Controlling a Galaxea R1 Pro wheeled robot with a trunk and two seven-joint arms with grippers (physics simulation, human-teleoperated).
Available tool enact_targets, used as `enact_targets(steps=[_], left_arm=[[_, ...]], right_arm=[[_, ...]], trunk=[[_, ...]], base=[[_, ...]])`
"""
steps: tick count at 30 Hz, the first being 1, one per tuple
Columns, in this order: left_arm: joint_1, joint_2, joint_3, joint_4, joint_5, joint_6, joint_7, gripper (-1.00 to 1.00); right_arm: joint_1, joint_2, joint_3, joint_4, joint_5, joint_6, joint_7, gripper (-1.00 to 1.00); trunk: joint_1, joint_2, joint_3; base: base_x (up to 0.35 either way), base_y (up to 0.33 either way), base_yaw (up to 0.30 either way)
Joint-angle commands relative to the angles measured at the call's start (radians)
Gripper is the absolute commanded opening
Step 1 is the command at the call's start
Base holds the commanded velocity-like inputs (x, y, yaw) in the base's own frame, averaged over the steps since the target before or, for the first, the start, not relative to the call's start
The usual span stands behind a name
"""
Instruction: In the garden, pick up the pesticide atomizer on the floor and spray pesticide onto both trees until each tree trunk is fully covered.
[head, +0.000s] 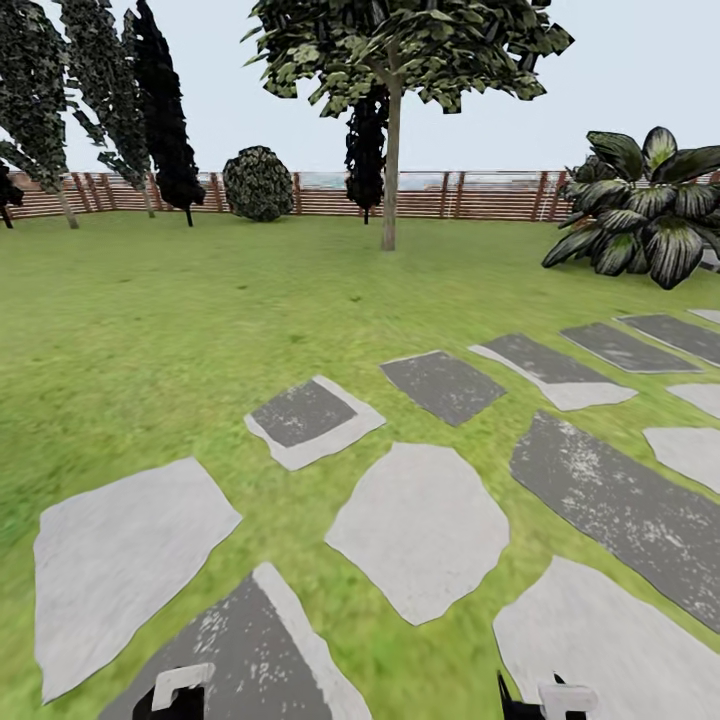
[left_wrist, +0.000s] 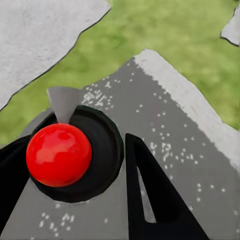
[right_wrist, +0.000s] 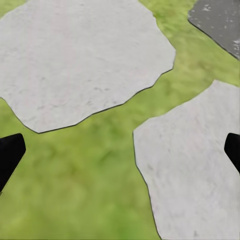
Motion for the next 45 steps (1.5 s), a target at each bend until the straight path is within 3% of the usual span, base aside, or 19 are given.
enact_targets(steps=[1,45], left_arm=[[-0.001,0.0,0.0,0.001,0.001,-0.003,0.001,-1.0],[-0.001,0.0,0.0,0.001,0.002,-0.003,0.001,-1.0]], right_arm=[[-0.001,0.0,-0.003,0.001,0.004,-0.003,-0.002,1.0],[-0.001,0.002,-0.003,0.001,0.004,-0.003,-0.004,1.0]], trunk=[[0.0,0.0,-0.001],[0.0,0.0,-0.001]], base=[[0.339,0.0,0.0],[0.339,0.0,-0.028]])
